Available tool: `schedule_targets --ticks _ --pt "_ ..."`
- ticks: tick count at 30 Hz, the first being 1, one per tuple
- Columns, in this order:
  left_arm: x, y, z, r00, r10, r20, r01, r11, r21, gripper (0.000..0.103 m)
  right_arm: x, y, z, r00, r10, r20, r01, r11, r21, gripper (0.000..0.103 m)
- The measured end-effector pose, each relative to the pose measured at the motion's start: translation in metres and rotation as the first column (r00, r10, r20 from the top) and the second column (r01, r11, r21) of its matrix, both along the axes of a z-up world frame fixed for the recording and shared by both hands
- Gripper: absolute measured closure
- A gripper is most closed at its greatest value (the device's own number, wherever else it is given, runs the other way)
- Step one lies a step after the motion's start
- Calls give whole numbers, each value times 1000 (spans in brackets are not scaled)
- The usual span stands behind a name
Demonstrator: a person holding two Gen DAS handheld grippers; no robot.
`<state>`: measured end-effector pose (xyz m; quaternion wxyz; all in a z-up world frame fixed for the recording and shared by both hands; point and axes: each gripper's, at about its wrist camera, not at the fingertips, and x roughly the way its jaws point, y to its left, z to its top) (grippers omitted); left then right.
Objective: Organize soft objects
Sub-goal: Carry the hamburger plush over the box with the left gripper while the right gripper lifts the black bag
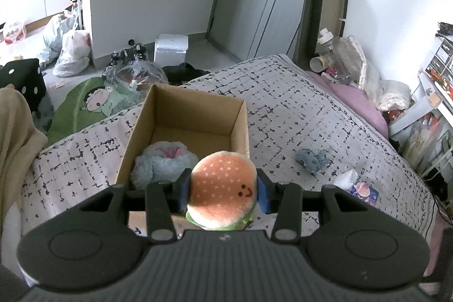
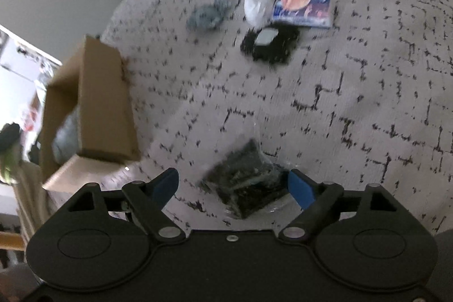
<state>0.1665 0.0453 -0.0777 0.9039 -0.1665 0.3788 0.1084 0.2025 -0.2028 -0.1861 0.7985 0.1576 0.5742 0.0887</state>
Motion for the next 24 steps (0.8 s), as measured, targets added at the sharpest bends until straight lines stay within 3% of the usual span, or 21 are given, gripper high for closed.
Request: schedule_targets --ticks 2,5,6,9,12,24 --pt "0 3 0 1000 2 3 -2 1000 -7 58 -1 7 -5 1000 6 -4 -6 1000 -20 21" --pt "0 8 -1 1000 3 6 -3 1000 -8 58 1 9 -10 1000 -12 -4 12 999 -38 39" --pt "-1 10 -2 1000 4 5 -4 1000 -7 58 1 9 -10 1000 -15 7 15 1000 -24 52" --pt "0 17 -4 1000 10 -1 -10 1000 -8 58 -1 6 -5 998 -29 60 30 1000 -11 71" --pt "0 24 -4 1000 17 -4 -17 1000 -11 58 -2 5 4 992 -35 124 36 999 -2 78" --pt "-1 37 3 1000 18 16 -17 1000 -6 58 -5 2 40 938 -44 345 2 992 123 81"
